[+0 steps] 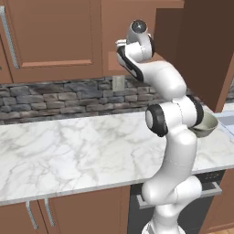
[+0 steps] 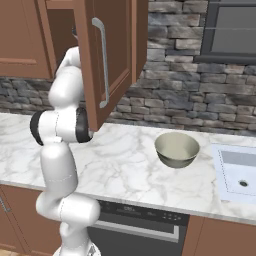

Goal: Pick the limes from the cabinet and place them in one bowl. Pick the mushroom from the sink and place it in the other bowl.

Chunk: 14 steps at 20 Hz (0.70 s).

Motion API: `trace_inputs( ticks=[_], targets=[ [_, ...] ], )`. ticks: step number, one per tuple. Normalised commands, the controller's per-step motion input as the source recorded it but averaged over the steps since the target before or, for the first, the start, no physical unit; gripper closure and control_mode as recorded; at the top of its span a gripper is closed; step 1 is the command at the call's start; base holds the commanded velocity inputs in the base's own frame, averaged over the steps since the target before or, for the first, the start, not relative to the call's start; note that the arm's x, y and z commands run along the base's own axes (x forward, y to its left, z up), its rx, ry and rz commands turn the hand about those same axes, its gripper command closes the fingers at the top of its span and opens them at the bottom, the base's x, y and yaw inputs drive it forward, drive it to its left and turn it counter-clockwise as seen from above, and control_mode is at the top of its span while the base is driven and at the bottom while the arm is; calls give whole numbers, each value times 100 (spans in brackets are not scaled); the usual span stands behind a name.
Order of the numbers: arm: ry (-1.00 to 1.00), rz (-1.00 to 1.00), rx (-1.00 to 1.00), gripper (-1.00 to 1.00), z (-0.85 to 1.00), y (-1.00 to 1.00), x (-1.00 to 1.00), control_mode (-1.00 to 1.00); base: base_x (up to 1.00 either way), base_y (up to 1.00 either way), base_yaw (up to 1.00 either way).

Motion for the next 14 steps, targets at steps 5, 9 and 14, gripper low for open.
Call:
trace_inputs(
  ticks=[5, 9, 14],
  targets=[
    [2, 0, 0, 100, -13, 5, 7, -100, 0, 0, 0],
    [4, 0, 2, 100, -15, 0, -8, -100, 0, 0, 0],
    [0, 0, 0, 100, -4, 1, -3, -100, 0, 0, 0]
  ],
)
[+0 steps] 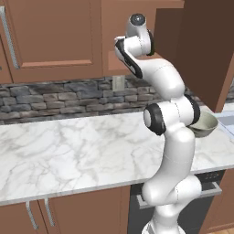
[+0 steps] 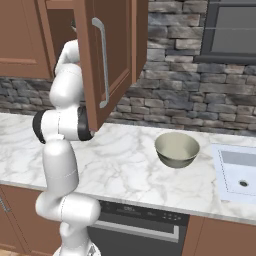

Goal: Pick the limes from the cabinet and place them in one bowl. Pick the mushroom from the sink and place it in the other bowl.

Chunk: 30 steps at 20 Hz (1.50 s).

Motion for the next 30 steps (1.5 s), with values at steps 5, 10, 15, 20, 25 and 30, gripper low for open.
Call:
trace_inputs(
  ticks=[5, 10, 15, 20, 25, 30],
  targets=[
    [-13, 0, 0, 100, -11, 0, 0, -100, 0, 0, 0],
    [-21, 0, 0, 100, 1, 0, -4, -100, 0, 0, 0],
    [0, 0, 0, 100, 0, 0, -8, -100, 0, 0, 0],
    [-6, 0, 0, 100, 3, 8, -69, -100, 0, 0, 0],
    [-3, 0, 0, 100, 1, 8, -95, -100, 0, 0, 0],
    [-1, 0, 1, 100, 0, 0, -100, -100, 0, 0, 0]
  ],
)
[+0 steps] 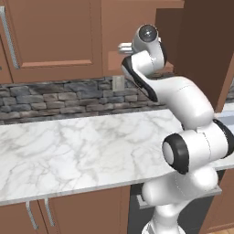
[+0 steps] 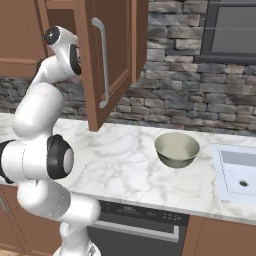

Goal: Pick the limes from the cabinet and place them in one bowl. Pick the mushroom from the sink and place it in the other bowl.

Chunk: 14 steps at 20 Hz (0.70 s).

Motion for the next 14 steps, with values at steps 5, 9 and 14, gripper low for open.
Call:
trace_inputs(
  ticks=[5, 9, 14],
  targets=[
    [0, 0, 2, 100, 0, -5, -100, -100, 0, 0, 0],
    [0, 0, 0, 100, 0, -10, -100, -100, 0, 0, 0],
    [3, 0, 0, 100, -5, -3, -100, -100, 0, 0, 0]
  ],
)
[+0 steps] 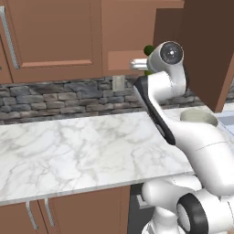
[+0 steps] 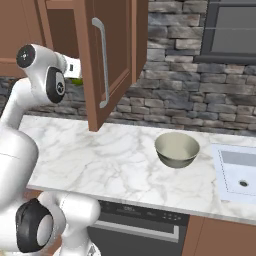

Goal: Pick the limes from the cabinet and place them in one bowl. Pick the mushroom from the sink and place it in the other bowl.

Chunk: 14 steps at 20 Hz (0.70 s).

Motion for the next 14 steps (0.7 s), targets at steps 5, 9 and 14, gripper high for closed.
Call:
trace_inputs(
  ticks=[5, 9, 14],
  targets=[
    [3, 0, 1, 100, -9, -2, -100, -100, 0, 0, 0],
    [1, 0, 1, 100, -7, -5, -100, -100, 0, 0, 0],
    [2, 2, 1, 100, -1, -5, -100, -100, 0, 0, 0]
  ],
)
